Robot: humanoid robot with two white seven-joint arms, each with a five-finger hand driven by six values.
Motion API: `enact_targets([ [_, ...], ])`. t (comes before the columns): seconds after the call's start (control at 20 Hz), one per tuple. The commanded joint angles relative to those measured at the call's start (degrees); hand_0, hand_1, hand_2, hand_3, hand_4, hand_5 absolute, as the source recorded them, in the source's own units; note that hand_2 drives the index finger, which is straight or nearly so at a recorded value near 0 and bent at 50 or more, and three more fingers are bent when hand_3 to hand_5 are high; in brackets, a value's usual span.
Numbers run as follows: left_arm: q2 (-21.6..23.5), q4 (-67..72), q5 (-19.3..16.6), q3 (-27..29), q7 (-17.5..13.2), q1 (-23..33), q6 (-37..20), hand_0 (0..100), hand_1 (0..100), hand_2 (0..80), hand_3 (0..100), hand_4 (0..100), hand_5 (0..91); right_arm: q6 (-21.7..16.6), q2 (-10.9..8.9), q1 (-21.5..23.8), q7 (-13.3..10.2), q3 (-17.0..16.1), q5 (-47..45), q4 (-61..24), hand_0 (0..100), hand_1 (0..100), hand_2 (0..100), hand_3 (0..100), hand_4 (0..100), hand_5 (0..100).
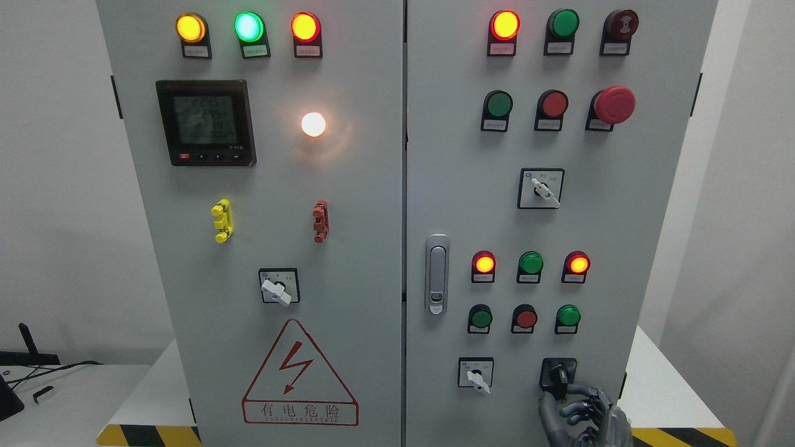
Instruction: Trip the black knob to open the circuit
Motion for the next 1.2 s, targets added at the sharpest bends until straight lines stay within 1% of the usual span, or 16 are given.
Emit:
enact_targets([
  [0.0,0.03,-0.02,-1.76,0.00,-0.05,0.00,0.02,12,39,0.0,0,0,0.0,-0.03,0.00,-0.34,-0.01,-0.16,-0.02,0.09,34,76,48,76,78,91],
  [1.15,0.03,0.07,-1.76,0.00,-0.05,0.00,0.02,12,39,0.0,0,0,0.0,0.06,0.00,-1.22,-0.01,-0.25,0.15,1.58,37,75,50,78,79,93],
])
